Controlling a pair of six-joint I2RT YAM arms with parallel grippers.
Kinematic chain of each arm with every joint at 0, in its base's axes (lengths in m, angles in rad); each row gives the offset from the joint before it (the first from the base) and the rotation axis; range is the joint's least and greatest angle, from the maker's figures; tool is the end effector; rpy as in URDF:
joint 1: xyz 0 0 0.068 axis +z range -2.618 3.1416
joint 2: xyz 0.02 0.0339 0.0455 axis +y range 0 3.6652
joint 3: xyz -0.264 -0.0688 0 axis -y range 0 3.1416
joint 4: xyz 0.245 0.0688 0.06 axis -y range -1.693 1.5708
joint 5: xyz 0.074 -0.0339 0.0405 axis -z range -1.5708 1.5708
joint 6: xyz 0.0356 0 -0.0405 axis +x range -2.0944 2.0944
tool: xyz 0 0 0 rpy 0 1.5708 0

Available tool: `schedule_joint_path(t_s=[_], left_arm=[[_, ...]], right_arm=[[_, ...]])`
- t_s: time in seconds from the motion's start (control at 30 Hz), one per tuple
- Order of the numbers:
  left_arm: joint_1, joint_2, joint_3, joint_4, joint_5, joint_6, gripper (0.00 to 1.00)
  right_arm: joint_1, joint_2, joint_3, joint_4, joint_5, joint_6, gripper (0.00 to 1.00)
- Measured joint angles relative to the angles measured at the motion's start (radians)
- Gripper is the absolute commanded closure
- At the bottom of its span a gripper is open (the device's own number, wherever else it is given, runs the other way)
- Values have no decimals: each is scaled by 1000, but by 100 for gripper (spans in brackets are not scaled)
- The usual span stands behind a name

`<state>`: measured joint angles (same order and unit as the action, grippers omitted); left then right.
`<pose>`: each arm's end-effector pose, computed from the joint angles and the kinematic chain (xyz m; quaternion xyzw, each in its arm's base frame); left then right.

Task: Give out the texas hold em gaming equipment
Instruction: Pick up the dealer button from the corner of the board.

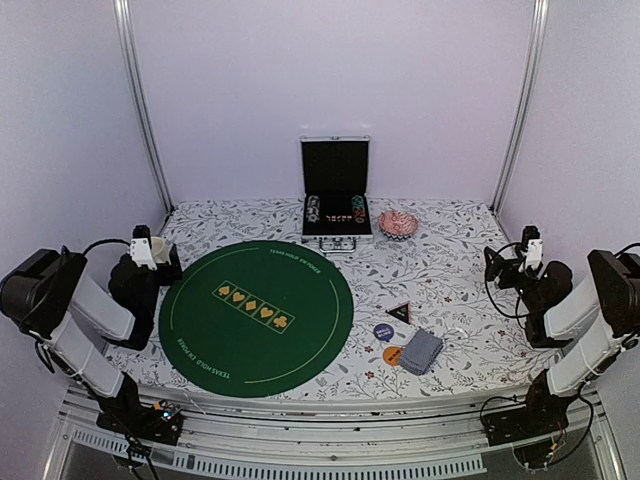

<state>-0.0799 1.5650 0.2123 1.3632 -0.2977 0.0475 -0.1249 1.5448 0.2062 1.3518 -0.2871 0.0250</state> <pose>0.2382 -0.0086 0.1524 -0.0609 0.7009 0.0929 0.7045 0.2355 -0.0194 0.1542 -0.0495 0.7009 0.0652 0.7086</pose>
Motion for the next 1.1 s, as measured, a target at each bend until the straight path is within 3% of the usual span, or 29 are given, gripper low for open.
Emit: schedule_joint_path(t_s=[0.2, 0.33, 0.47, 0.6, 0.8, 0.97, 1.1], left_arm=[[3, -5, 3, -8, 5, -6, 2], [-43, -164, 53, -200, -146, -7, 2], [-129, -386, 229, -422, -328, -8, 2], [-262, -535, 467, -686, -364, -38, 2], [-370, -573, 762, -1145, -112, -114, 2], [-444, -474, 871, -1489, 128, -130, 2], [-468, -426, 830, -1654, 256, -132, 2]], right_arm=[[3, 0, 4, -10, 1, -2, 1], [14, -29, 10, -55, 14, -4, 1], [18, -259, 95, -349, 79, 26, 1], [28, -391, 390, -702, 67, 119, 3], [216, -376, 737, -1307, 156, 209, 9], [356, -322, 760, -1717, 273, 291, 21], [428, -291, 700, -1916, 304, 378, 22]])
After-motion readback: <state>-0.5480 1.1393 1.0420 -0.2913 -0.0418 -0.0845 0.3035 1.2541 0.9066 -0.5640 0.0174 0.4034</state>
